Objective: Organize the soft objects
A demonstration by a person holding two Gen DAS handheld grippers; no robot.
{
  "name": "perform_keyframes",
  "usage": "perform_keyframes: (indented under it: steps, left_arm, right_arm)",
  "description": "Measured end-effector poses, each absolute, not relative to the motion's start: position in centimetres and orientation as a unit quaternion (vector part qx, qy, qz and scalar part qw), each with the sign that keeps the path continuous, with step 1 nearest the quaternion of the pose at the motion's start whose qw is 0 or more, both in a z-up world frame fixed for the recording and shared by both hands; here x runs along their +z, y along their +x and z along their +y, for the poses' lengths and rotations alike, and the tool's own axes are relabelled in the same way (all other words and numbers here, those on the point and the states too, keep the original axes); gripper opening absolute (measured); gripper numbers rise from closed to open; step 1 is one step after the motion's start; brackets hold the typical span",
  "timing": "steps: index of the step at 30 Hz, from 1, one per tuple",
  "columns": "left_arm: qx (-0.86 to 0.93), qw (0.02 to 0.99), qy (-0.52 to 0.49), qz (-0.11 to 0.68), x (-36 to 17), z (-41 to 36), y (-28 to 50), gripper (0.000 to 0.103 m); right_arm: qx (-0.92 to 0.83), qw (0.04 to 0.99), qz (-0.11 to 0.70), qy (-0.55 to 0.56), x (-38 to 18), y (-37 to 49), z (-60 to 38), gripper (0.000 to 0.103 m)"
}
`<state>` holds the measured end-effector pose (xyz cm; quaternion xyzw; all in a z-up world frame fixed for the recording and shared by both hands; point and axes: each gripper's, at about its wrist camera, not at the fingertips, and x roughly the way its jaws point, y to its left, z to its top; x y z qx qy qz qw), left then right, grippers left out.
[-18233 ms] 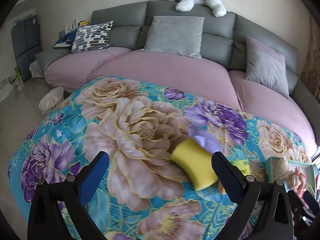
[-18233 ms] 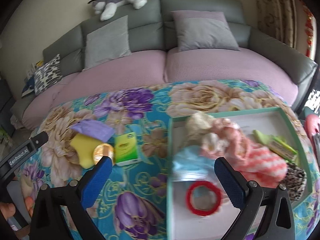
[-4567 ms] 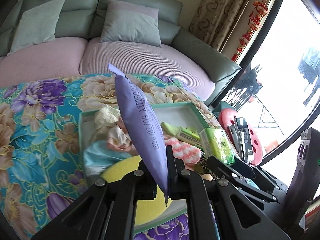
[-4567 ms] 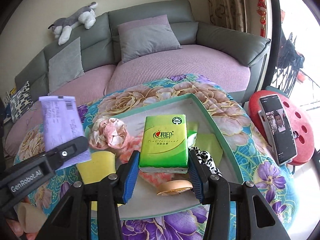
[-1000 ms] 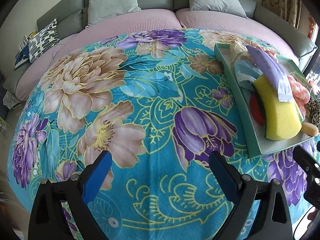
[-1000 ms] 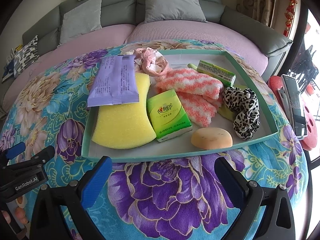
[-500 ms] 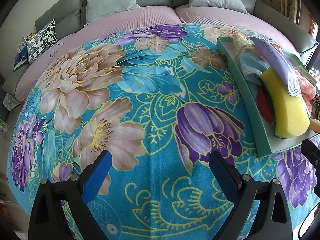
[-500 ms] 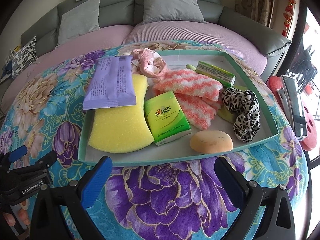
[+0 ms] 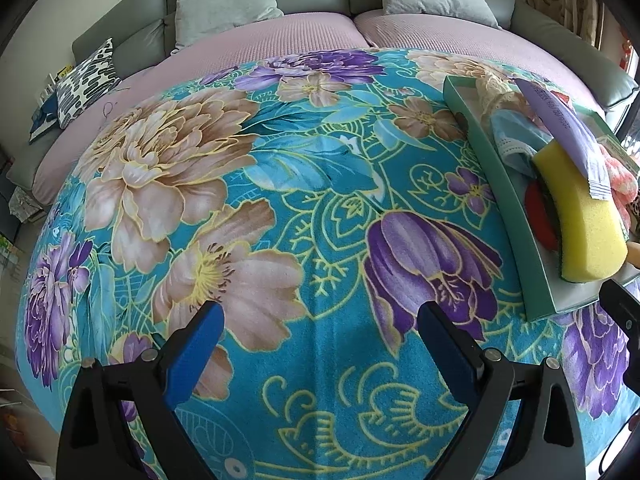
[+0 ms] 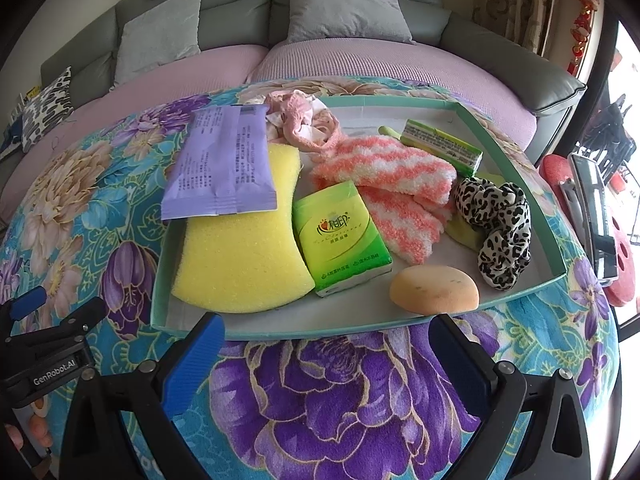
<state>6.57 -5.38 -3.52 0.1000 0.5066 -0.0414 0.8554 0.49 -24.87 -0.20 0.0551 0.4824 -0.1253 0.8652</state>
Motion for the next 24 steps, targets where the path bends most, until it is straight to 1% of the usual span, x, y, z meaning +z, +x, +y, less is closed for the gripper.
perform_keyframes:
  steps: [24]
  left_arm:
    - [-0.041,0.863,0.101,0.493,-2.91,-5.49,6.00,0.097]
  right_arm:
    - [-0.124,0.864,0.485,0.055,-0.38,0.48,-24.78,0.103]
